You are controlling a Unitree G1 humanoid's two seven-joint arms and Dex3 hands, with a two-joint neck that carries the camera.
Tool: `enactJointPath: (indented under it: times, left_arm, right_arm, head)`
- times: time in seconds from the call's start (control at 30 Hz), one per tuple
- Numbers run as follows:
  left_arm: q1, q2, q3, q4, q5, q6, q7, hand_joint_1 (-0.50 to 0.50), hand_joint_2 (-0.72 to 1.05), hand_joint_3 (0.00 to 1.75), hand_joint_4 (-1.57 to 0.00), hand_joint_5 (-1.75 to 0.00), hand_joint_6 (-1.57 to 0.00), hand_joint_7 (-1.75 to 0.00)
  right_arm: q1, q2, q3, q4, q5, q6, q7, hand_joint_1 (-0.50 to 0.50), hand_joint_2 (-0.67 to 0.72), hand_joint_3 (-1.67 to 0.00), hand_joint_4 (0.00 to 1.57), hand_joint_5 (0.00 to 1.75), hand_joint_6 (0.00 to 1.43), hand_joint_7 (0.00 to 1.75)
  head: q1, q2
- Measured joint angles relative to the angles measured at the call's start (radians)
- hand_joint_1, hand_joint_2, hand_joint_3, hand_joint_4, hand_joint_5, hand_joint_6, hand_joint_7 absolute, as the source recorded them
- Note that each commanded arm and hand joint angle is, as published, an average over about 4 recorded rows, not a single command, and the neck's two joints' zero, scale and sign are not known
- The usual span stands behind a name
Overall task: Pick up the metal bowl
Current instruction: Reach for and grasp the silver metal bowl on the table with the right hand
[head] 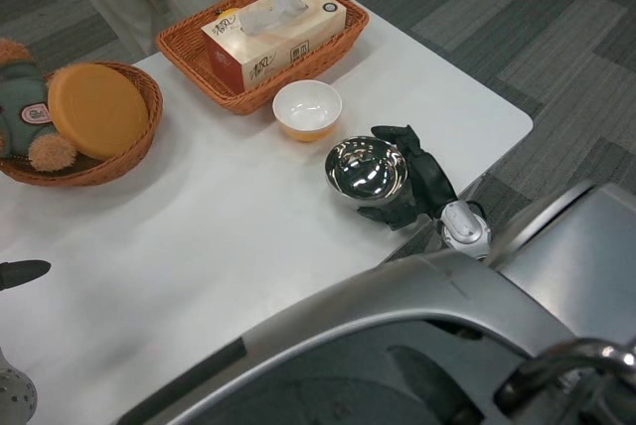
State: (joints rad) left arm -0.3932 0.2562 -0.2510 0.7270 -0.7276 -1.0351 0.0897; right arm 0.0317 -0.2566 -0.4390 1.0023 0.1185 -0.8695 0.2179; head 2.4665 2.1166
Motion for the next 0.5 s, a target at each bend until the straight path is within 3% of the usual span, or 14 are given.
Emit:
enactJointPath:
  times: [0.27,0.5]
  left_arm:
    - [0.0,0.0,0.0,0.0,0.0,0.0,0.0,-0.5,-0.64,0.09,0.0,0.0,0.0,0.0]
    - [0.001,0.0,-0.001,-0.001,0.0,0.0,0.0,-0.5,-0.7,0.09,0.0,0.0,0.0,0.0]
  right_arm:
    - [0.002,0.0,0.007,-0.016,0.034,0.002,0.007,-0.46,-0.54,-1.27,1.43,1.55,1.31,1.61]
    - [0.007,0.0,0.011,-0.111,0.056,0.007,0.017,-0.46,-0.56,-1.35,1.43,1.55,1.27,1.61]
  head:
    - [0.008,-0.001]
    - [0.02,0.013]
